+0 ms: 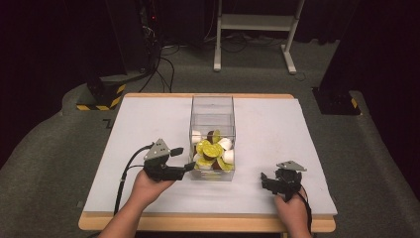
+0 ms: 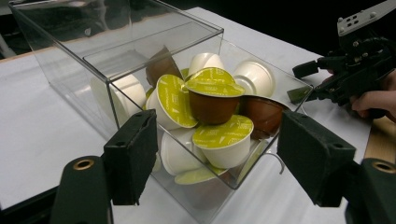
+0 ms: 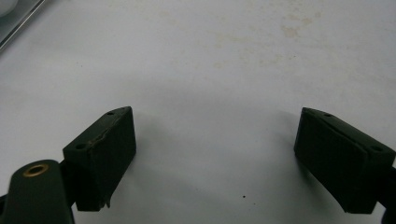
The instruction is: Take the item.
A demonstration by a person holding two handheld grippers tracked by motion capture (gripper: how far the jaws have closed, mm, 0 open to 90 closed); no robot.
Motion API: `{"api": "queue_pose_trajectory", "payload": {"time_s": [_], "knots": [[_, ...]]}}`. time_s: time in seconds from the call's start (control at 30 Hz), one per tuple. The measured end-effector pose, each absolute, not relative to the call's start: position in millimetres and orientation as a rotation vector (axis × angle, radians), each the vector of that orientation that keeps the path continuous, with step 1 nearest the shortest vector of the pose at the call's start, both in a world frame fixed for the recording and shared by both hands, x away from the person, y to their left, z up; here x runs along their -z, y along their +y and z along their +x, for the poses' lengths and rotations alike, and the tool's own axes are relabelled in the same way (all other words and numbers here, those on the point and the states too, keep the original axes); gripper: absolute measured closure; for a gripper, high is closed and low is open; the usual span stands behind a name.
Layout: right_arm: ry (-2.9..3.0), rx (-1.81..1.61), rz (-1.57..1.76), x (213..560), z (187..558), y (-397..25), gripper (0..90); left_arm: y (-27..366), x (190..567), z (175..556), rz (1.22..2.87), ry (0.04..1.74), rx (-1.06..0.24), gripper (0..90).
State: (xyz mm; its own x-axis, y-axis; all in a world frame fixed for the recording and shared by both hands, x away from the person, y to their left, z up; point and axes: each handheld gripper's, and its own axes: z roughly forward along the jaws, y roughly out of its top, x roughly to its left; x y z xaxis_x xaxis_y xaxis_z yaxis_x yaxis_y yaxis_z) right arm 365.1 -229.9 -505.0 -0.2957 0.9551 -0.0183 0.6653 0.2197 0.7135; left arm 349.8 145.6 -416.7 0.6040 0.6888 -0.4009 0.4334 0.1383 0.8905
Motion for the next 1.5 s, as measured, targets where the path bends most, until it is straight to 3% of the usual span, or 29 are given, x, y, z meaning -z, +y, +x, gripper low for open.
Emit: {"api": "queue_pose_trajectory", "payload": {"time_s": [0.67, 1.5], "knots": [[2.042, -0.841, 1.491, 505, 365, -230, 12.8, 120, 413, 375, 1.544, 0.980, -0.186, 28.2], [2.041, -0.841, 1.494, 505, 365, -230, 12.8, 88, 425, 401, 1.642, 0.997, -0.221, 28.0]]}}
